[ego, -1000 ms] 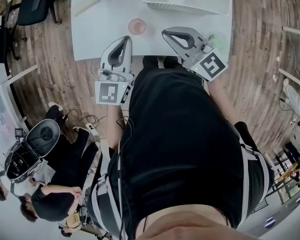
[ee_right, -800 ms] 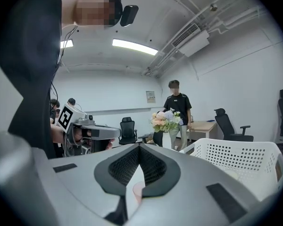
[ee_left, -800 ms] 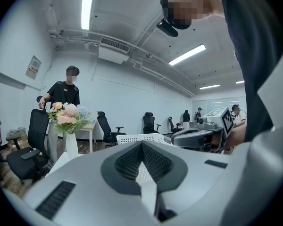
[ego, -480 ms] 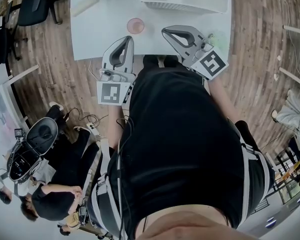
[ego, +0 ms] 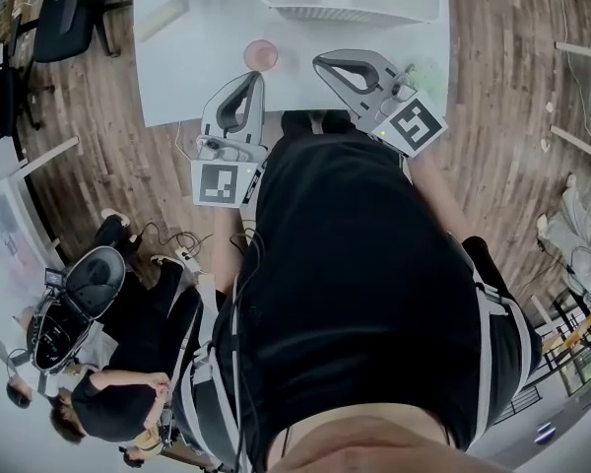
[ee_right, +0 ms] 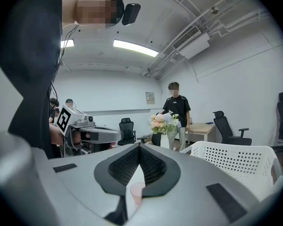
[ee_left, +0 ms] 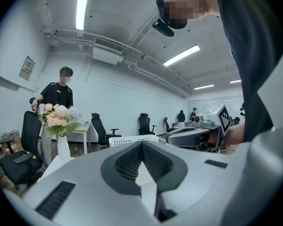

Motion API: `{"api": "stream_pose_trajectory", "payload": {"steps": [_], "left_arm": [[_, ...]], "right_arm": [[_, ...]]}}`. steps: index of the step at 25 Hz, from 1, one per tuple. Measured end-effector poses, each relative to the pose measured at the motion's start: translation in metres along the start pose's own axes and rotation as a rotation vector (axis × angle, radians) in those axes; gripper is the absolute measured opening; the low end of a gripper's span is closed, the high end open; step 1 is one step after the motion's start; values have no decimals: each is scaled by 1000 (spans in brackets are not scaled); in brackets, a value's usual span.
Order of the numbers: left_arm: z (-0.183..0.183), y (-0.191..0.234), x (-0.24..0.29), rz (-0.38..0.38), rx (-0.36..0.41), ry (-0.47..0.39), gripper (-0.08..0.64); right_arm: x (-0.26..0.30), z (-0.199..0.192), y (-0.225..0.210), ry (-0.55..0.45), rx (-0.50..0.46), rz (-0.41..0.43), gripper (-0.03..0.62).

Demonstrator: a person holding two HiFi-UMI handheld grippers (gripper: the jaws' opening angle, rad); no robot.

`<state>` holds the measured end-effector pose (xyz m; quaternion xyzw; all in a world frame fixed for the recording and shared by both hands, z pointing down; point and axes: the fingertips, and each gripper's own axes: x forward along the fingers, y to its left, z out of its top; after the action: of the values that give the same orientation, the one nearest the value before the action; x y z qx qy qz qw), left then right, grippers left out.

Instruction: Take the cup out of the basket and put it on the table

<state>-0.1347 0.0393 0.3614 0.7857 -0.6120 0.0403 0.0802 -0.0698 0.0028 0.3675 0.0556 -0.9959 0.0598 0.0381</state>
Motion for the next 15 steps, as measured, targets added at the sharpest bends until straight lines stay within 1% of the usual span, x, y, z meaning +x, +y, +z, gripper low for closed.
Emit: {"api": "stream_pose_trajectory", "payload": {"steps": [8, 13, 15], "left_arm": [[4, -12, 28, -98, -1, -2, 21], [10, -31, 56, -173, -3, -18, 21], [12, -40, 67, -201, 5, -12, 21]], "right_arm": [[-20, 4, -21, -17, 6, -107, 18], [-41, 7, -40, -22, -3, -187, 18], [-49, 8, -46, -25, -7, -215, 18]]}}
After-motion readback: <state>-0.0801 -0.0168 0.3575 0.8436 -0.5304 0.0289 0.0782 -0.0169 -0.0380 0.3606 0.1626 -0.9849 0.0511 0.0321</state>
